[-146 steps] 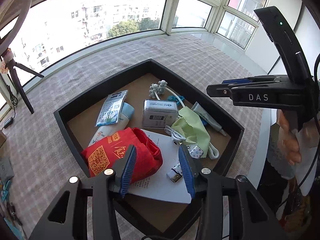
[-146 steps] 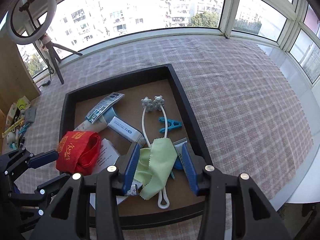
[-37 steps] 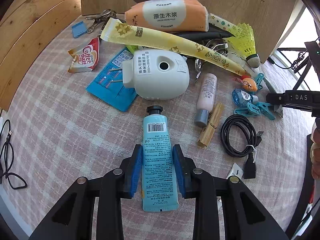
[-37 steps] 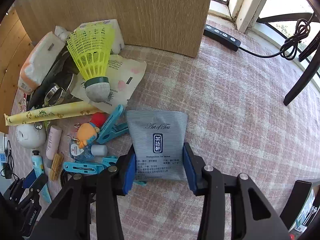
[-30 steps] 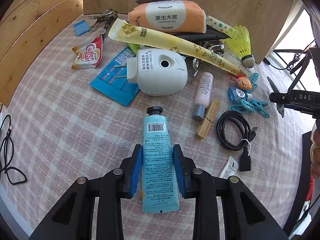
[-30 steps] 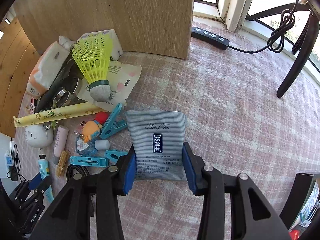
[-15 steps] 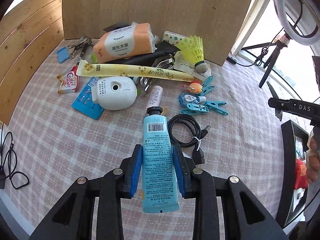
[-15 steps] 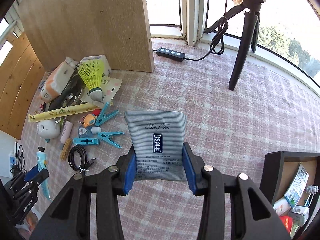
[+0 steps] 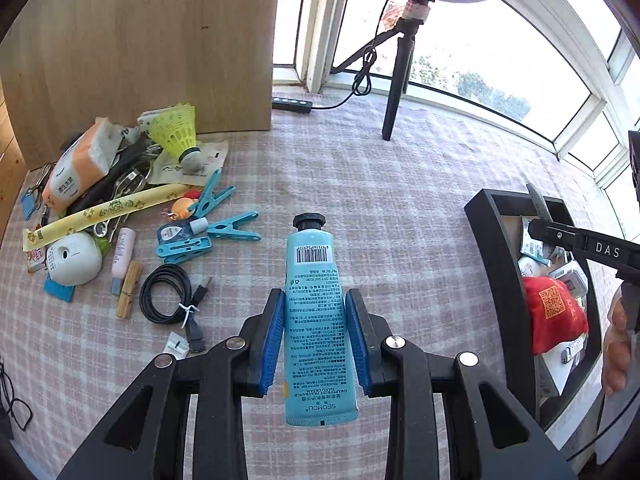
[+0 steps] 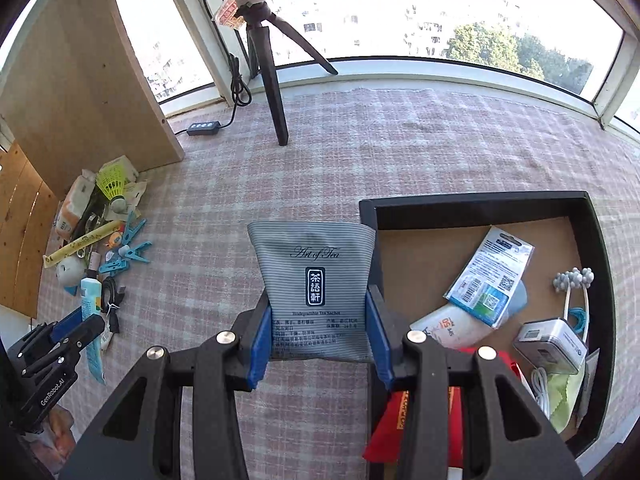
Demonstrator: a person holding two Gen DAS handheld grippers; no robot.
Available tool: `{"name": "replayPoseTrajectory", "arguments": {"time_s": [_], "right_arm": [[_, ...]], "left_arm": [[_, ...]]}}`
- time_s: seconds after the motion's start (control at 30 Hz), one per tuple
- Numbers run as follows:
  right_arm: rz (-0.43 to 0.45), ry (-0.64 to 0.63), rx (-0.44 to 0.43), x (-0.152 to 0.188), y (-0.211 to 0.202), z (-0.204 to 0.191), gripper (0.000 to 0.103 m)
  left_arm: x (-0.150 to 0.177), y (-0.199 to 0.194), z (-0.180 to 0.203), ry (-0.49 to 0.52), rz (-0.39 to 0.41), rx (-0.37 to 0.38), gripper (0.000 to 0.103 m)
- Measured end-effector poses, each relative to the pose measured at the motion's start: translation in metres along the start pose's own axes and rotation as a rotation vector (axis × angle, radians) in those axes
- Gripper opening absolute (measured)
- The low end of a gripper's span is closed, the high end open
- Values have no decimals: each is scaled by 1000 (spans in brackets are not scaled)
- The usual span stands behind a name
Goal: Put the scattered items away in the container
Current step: 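Carry the tea sachet and blue cream tube into the tray and release both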
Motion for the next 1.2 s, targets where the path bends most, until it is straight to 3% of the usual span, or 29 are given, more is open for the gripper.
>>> {"name": "replayPoseTrajectory", "arguments": {"time_s": [0.43,0.7,0.77,0.8,0.83,0.93,1.2], "right_arm": [[11,251,154,57,-50,191,41],[7,353,201,90,-67,259,41],[24,354,188,93,-72,265,44],[37,352,178,93,-75,266,47],[50,352,169,93,-78,268,53],[73,362,173,91,-87,272,68],[78,358,182,85,-88,270,68]], "left_arm": [[-38,45,202,276,-25,165,29],[-46,54,291,383,-23,238,30],[-49,55,305,386,-17,234,38],[-50,55,309,382,-19,230,59],[-52,55,312,379,-15,234,71],[-53,53,315,392,-1,233,70],[-53,50,298,360,-2,220,68]]}}
Point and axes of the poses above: each gripper's, at about its wrist camera, not at the fingertips, and y roughly the way its jaws point, z to its right, x to its underside, the point moved 6 cm from there along y, roughly the way its jaws point, and after that the axes turned 5 degrees about x, right-handed, at the moved point
